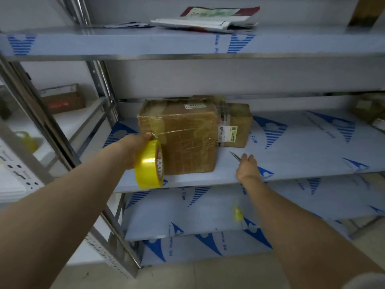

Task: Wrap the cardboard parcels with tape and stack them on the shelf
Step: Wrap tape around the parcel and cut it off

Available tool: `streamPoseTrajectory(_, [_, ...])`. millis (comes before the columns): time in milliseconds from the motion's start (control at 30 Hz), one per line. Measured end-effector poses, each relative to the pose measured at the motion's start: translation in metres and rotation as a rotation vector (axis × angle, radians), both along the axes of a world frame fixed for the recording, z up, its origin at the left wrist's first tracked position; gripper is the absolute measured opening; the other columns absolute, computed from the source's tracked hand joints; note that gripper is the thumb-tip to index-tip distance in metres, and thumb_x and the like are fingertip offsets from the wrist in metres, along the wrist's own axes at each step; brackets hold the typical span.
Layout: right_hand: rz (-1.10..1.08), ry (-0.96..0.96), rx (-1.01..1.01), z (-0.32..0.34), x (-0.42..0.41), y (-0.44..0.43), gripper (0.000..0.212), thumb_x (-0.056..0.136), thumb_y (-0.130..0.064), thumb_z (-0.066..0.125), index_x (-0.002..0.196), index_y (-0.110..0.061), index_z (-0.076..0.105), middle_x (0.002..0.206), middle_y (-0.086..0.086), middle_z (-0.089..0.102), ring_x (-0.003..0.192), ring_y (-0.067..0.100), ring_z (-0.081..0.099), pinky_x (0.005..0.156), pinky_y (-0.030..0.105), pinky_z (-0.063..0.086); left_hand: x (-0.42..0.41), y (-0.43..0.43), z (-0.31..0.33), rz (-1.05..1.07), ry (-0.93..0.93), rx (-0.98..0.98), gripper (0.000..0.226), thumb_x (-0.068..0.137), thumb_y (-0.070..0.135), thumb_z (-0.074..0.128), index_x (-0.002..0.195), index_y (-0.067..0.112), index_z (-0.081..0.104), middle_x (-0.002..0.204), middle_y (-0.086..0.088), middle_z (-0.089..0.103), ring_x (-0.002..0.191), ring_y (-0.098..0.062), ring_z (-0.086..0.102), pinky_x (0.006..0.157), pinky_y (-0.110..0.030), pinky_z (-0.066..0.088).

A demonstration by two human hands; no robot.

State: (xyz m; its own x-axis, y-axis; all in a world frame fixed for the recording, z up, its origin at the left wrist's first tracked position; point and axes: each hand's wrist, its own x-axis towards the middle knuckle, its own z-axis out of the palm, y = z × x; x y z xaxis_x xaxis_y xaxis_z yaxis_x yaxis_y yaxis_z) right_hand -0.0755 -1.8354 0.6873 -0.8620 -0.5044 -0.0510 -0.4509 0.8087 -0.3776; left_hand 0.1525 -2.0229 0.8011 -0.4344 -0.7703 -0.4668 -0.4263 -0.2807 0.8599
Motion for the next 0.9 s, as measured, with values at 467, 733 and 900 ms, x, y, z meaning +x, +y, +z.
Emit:
streamPoseTrajectory(467, [-0.147, 0.016, -0.08, -0.012, -0.01, 0.01, 0.025, 0.095, -0.01, 0.048, 0.115, 0.005, 0.052, 0.117, 0.024, 0.054, 0.104, 0.04, 0.057, 0.079, 0.041, 0.047, -0.005, -0.007, -0.005, 0.064, -0.031, -0.048, 0.028, 0.093, 0.04, 0.056, 0.093, 0.013, 0.049, 0.086, -0.011, 0.06, 0.072, -0.028, 0.059, 0.055, -0.037, 0.044])
streamPoseTrajectory(733, [-0.229, 0.04, -0.944, 0.046, 0.038, 0.009, 0.024, 0.1, -0.021, 0.041, 0.111, -0.004, 0.055, 0.091, 0.008, 0.06, 0.088, 0.031, 0.057, 0.069, 0.031, 0.037, 0.005, 0.004, 0.006, -0.057, 0.138, 0.077, 0.026, 0.101, 0.027, 0.044, 0.094, 0.004, 0.055, 0.056, -0.013, 0.064, 0.038, -0.021, 0.062, 0.033, -0.029, 0.048])
streamPoseTrajectory(900, [0.33, 0.059, -0.842, 0.087, 0.088, -0.005, 0.018, 0.099, -0.031, 0.044, 0.116, -0.035, 0.051, 0.073, -0.009, 0.058, 0.067, 0.01, 0.057, 0.064, 0.031, 0.047, 0.013, 0.001, 0.005, -0.101, 0.172, 0.086, 0.027, 0.098, 0.033, 0.048, 0.098, 0.007, 0.055, 0.068, -0.013, 0.067, 0.052, -0.025, 0.066, 0.043, -0.031, 0.052])
